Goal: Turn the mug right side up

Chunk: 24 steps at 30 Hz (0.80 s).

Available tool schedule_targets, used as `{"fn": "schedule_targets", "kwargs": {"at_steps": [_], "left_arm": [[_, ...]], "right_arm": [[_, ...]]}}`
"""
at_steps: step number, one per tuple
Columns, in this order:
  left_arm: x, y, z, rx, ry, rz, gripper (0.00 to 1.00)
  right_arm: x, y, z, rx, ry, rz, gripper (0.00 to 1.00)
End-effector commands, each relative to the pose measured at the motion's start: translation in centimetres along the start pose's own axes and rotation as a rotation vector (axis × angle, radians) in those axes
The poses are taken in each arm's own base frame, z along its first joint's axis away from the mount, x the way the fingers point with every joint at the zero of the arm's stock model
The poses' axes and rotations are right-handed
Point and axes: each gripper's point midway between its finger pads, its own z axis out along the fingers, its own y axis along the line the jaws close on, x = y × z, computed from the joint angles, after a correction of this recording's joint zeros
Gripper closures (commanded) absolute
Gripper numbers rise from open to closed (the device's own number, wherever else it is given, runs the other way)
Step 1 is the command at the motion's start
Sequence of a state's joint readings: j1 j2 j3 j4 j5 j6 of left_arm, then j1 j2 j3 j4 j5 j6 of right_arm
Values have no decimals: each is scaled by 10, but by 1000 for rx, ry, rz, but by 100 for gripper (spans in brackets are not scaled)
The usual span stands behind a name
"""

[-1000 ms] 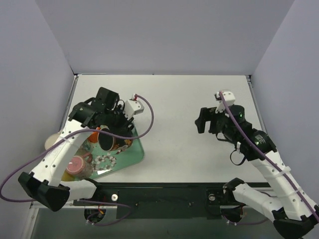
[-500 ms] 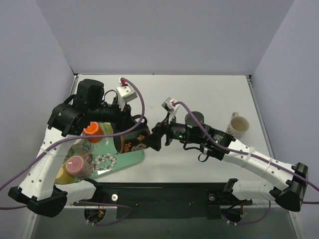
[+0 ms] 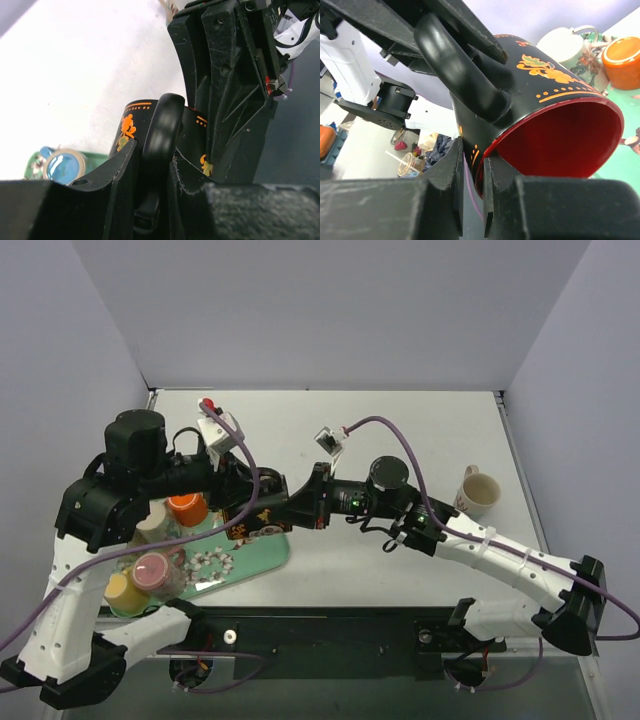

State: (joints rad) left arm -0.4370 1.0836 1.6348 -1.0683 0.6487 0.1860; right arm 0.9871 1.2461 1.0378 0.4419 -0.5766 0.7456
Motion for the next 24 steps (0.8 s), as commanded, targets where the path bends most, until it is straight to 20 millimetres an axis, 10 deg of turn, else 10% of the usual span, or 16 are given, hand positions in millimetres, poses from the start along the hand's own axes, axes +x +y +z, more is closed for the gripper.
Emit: {"fn": "schedule_targets", "kwargs": {"at_steps": [1, 6, 11, 16, 24], "left_arm": [[-41, 16, 20, -37, -132, -46, 92], [-5, 73, 27, -313, -40, -67, 16], [29, 122, 14, -576, 79, -6, 13], [80, 130, 6, -587, 357, 56, 11], [188, 145, -33, -646, 859, 125, 9]], "right_arm": [[-21, 19, -5, 32, -68, -227, 100], [-36, -49, -59, 476, -123, -285, 100], [-50, -129, -144, 995, -146, -274, 100], [-50, -215, -229, 1391, -109, -155, 100], [-39, -302, -275, 1617, -71, 34, 100]]}}
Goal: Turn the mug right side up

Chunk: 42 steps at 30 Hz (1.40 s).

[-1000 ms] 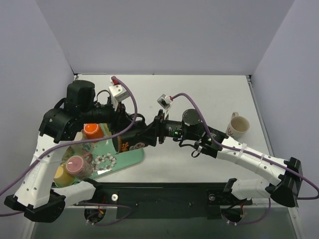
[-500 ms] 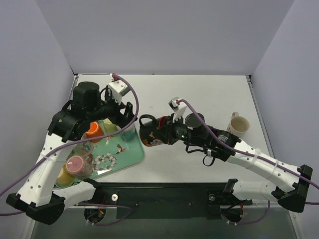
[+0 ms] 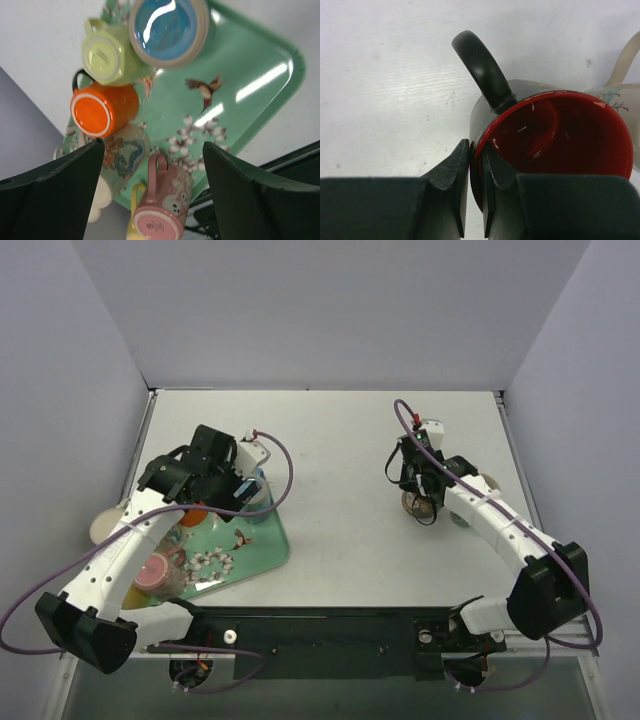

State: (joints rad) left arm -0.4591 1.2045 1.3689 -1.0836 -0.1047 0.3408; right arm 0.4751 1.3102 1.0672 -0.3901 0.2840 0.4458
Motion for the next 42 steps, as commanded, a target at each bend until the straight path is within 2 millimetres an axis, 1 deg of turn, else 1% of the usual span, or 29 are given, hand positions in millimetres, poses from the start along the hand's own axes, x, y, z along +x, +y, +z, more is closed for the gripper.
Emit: {"fn": "schedule_targets", "kwargs": {"at_steps": [1, 4, 5, 8, 11, 13, 14, 15, 16, 17, 18, 19, 20, 21, 22, 23, 24, 25, 27, 29, 31, 33, 34, 35, 36, 37, 38, 41, 42], "left_arm": [[73, 14, 10, -76, 284, 147, 9], [94, 14, 18, -58, 343, 164, 10], [99, 16, 20, -55, 356, 159, 10], [110, 15, 32, -20, 379, 131, 13], [117, 9, 39, 38, 394, 118, 15], [127, 8, 44, 54, 421, 125, 16], [135, 9, 47, 63, 444, 130, 17], [141, 8, 49, 74, 469, 130, 18], [151, 8, 49, 82, 504, 132, 19], [155, 8, 50, 84, 521, 133, 20], [162, 6, 50, 93, 537, 133, 21], [163, 6, 49, 92, 535, 133, 21], [167, 4, 48, 100, 544, 133, 21], [168, 1, 46, 111, 544, 131, 21], [168, 0, 45, 113, 544, 119, 21], [172, -3, 41, 125, 563, 109, 21], [173, -5, 40, 126, 573, 93, 21], [176, -8, 37, 137, 584, 89, 21], [181, -6, 38, 113, 593, 87, 20], [185, -5, 37, 109, 621, 97, 20], [187, -3, 34, 106, 661, 98, 20], [183, 0, 31, 109, 684, 84, 20], [181, 1, 31, 106, 687, 73, 20], [175, 3, 31, 107, 683, 71, 20], [173, 4, 31, 113, 684, 70, 20], [174, 4, 31, 124, 700, 66, 20], [176, 4, 33, 132, 724, 64, 20], [187, 6, 32, 139, 782, 39, 20], [190, 8, 32, 138, 796, 39, 20]], "right_arm": [[-24, -12, 28, 73, -37, 73, 100], [-16, -17, 45, 104, 8, 80, 100], [-12, -21, 53, 117, 30, 86, 100], [1, -22, 68, 111, 83, 105, 100], [9, -25, 77, 113, 106, 123, 100], [11, -26, 78, 119, 110, 123, 98], [11, -28, 77, 121, 113, 120, 91], [11, -28, 75, 120, 117, 113, 78], [10, -28, 71, 116, 122, 105, 72], [7, -27, 67, 110, 116, 102, 60], [4, -29, 62, 112, 104, 95, 53], [0, -30, 58, 113, 94, 92, 50], [-3, -32, 51, 118, 80, 83, 45], [-8, -33, 47, 116, 66, 82, 41], [-13, -34, 37, 112, 46, 67, 33], [-15, -36, 32, 119, 35, 61, 28], [-21, -35, 22, 109, 9, 48, 25], [-22, -36, 17, 109, -6, 37, 6], [-27, -34, 1, 85, -42, 14, 4], [-23, -32, -5, 62, -45, -11, 3], [-22, -31, -15, 33, -65, -27, 3], [-22, -30, -23, 14, -75, -23, 3], [-19, -30, -24, 8, -73, -29, 3], [-21, -32, -29, 7, -93, -15, 3], [-18, -34, -29, 14, -93, -16, 3], [-20, -35, -33, 12, -114, -8, 3], [-16, -37, -31, 18, -112, -9, 3], [-19, -40, -35, 12, -151, 0, 3], [-15, -40, -33, 13, -148, -8, 3]]}}
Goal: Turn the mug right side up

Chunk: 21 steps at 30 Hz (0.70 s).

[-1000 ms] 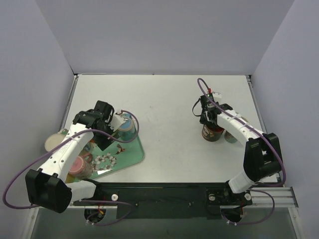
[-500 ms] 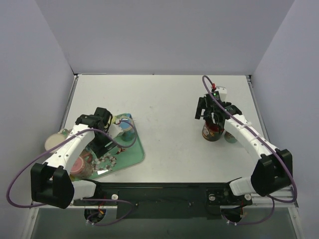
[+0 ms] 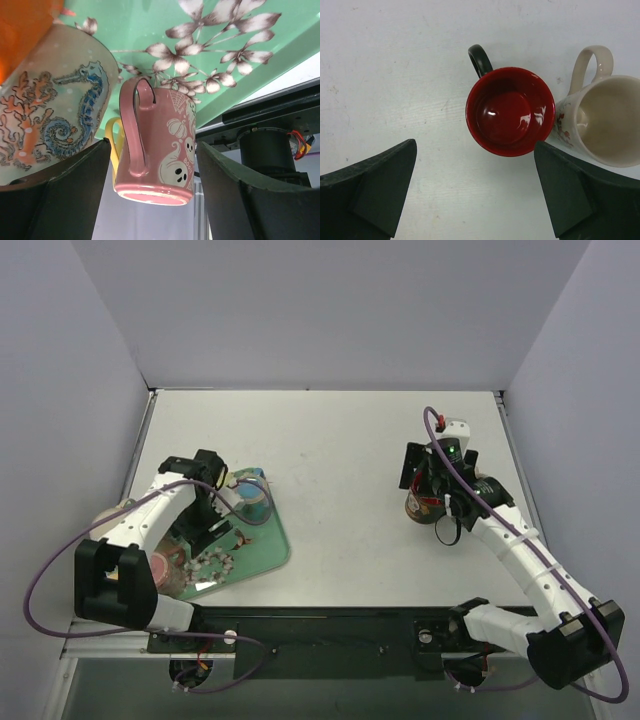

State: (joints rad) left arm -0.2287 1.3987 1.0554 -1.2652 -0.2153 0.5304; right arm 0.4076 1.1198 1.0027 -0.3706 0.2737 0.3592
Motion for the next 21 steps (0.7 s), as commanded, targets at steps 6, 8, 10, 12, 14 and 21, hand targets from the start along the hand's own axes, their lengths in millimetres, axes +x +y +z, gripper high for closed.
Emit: {"fn": "schedule_targets", "kwargs": {"at_steps": [6, 8, 10, 12, 14, 21], "left_arm": [[31, 10, 17, -12, 162, -38, 22], [31, 11, 23, -20, 173, -37, 22], [28, 9, 29, -10, 178, -36, 23], [28, 0, 35, 48, 192, -30, 26], [30, -16, 38, 136, 203, -23, 31], [28, -28, 29, 186, 128, 61, 34]], "right_arm": [[11, -17, -1, 40, -47, -37, 3], [12, -19, -1, 42, -46, -46, 3], [14, -19, -1, 44, -47, -49, 3], [14, -20, 0, 46, -49, -52, 3], [15, -22, 0, 55, -49, -56, 3], [14, -21, 0, 45, -51, -54, 3]]}}
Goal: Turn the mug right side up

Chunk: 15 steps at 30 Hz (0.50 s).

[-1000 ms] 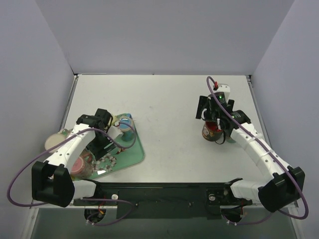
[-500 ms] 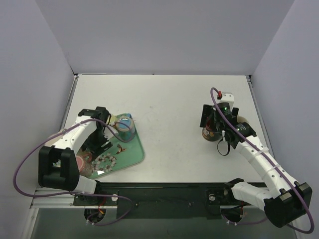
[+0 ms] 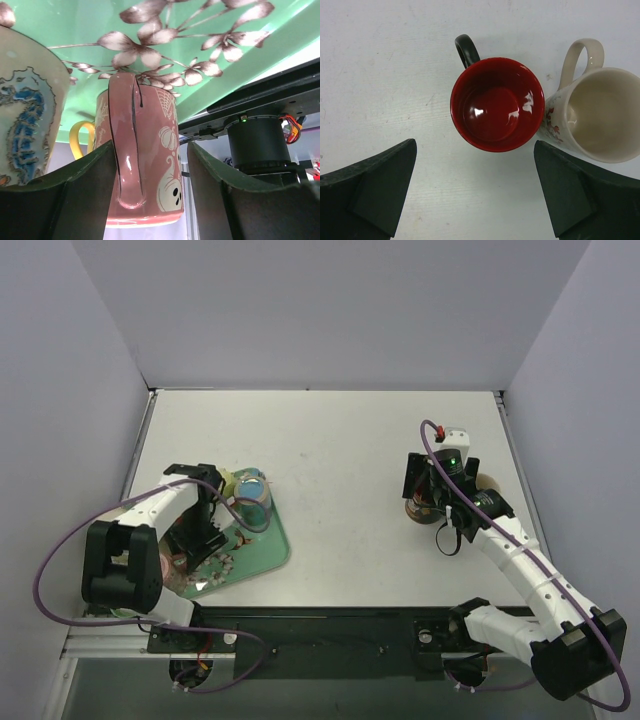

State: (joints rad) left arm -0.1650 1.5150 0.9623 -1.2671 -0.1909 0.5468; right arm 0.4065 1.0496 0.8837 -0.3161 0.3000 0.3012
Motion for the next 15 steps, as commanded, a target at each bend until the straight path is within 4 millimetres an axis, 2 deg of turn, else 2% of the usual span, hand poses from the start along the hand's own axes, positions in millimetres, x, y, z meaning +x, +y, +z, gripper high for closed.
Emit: {"fn": "schedule_targets", "kwargs": {"at_steps": [1, 6, 11, 13, 14, 15], "left_arm": [[-1, -6, -5, 13, -52, 64, 34], [-13, 20, 3, -121, -75, 86, 39], [-19, 18, 15, -84, -55, 106, 46], [-19, 16, 18, -76, -47, 111, 57], [-17, 15, 19, -69, -46, 114, 69], [-17, 13, 19, -60, -49, 120, 75]], "right_arm": [[-6, -7, -3, 24, -37, 0, 3], [-6, -5, -3, 8, -36, -6, 3], [-5, -5, -2, 13, -35, -7, 3], [-5, -5, -2, 10, -34, -5, 3], [-6, -4, -3, 6, -39, -3, 3], [-6, -4, -3, 6, -39, -3, 3]]}}
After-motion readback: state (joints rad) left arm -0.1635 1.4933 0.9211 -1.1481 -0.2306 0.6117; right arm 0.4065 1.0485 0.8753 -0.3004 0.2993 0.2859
